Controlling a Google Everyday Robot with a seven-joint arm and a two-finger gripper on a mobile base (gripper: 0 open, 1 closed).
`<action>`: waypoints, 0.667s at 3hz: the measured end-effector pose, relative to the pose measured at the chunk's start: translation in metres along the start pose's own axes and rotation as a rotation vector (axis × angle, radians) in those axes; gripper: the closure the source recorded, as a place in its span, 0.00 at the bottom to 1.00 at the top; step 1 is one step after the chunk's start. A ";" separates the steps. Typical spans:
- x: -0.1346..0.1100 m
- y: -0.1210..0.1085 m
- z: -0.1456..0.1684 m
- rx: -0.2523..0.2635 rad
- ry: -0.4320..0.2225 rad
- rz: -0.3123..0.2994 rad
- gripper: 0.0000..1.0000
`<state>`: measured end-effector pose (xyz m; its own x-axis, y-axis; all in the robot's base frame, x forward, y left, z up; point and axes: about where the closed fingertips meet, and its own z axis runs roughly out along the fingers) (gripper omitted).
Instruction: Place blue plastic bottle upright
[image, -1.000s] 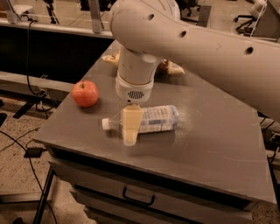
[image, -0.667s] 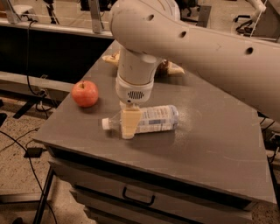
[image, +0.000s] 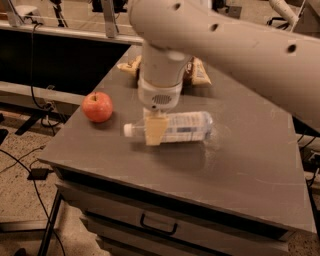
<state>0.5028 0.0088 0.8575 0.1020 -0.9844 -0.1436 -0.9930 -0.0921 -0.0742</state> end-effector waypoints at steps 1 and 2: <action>0.034 -0.007 -0.043 0.018 0.021 0.025 1.00; 0.034 -0.007 -0.043 0.019 0.021 0.025 1.00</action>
Offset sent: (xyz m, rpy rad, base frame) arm 0.0069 -0.0346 0.0321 -0.0173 -0.0128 -0.0237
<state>0.5109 -0.0303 0.8959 0.0759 -0.9893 -0.1249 -0.9939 -0.0650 -0.0893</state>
